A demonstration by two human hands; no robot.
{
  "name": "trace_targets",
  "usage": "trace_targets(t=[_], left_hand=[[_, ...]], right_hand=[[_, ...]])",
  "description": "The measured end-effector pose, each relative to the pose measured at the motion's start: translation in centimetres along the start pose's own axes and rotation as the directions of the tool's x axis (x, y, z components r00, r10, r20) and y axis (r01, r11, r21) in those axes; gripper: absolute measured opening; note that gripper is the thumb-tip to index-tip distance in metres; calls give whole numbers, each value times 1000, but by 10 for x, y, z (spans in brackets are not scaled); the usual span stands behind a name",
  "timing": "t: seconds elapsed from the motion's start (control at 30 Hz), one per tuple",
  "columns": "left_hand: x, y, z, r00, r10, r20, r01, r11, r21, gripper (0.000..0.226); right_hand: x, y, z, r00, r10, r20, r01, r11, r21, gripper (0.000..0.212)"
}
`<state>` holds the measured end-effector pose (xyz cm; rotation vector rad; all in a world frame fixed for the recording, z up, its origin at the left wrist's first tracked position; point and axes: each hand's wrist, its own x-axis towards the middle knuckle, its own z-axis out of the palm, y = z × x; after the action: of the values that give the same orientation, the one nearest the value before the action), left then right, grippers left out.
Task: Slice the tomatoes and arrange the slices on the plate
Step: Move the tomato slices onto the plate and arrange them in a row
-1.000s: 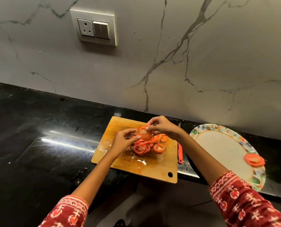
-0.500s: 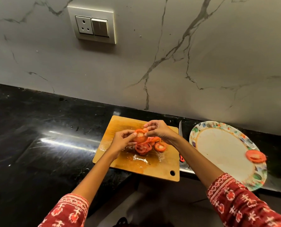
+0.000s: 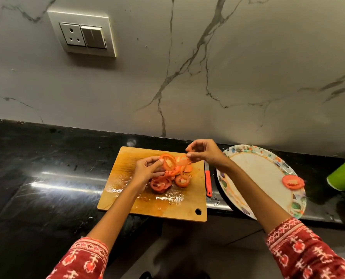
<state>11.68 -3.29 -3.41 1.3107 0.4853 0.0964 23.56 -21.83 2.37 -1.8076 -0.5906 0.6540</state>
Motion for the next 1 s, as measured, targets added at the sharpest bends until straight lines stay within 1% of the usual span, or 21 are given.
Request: trace_targets(t=[0.07,0.17,0.27,0.37,0.47,0.6,0.7,0.8,0.93,1.0], left_hand=[[1,4,4,1000,-15,25,15,1000,0,17],[1,9,13,996,-38,77,35,999,37,16],[0,15,24,989,-52,137,37,993,109,17],[-3,21,40,979,-75,189,43,984,171,22],[-5,24,51,974,-89,210,39,972,230,25],[-3,23,64,967,-74,242,-4,952,305,27],[-1,23,81,953,-14,303,-103,924,367,27],[3,25,101,942,44,333,-170,917,360,25],[13,17,134,941,84,329,-182,942,280,24],[18,8,154,937,69,342,-163,953,254,25]], right_hand=[[-1,-13,-11,996,-14,92,23,995,-97,16],[-1,-26,-18,976,-1,217,32,990,-140,22],[0,-29,-16,964,16,264,38,980,-196,24],[-1,-22,-18,971,19,238,50,959,-280,26],[-6,-12,-24,983,-5,184,70,934,-350,28],[-15,-7,-36,993,-32,115,73,921,-382,37],[-24,-1,-51,994,-12,111,51,932,-359,35],[-34,8,-66,996,12,84,13,955,-295,31],[-55,18,-90,997,70,31,-62,977,-202,28],[-69,26,-106,995,99,-10,-99,984,-149,27]])
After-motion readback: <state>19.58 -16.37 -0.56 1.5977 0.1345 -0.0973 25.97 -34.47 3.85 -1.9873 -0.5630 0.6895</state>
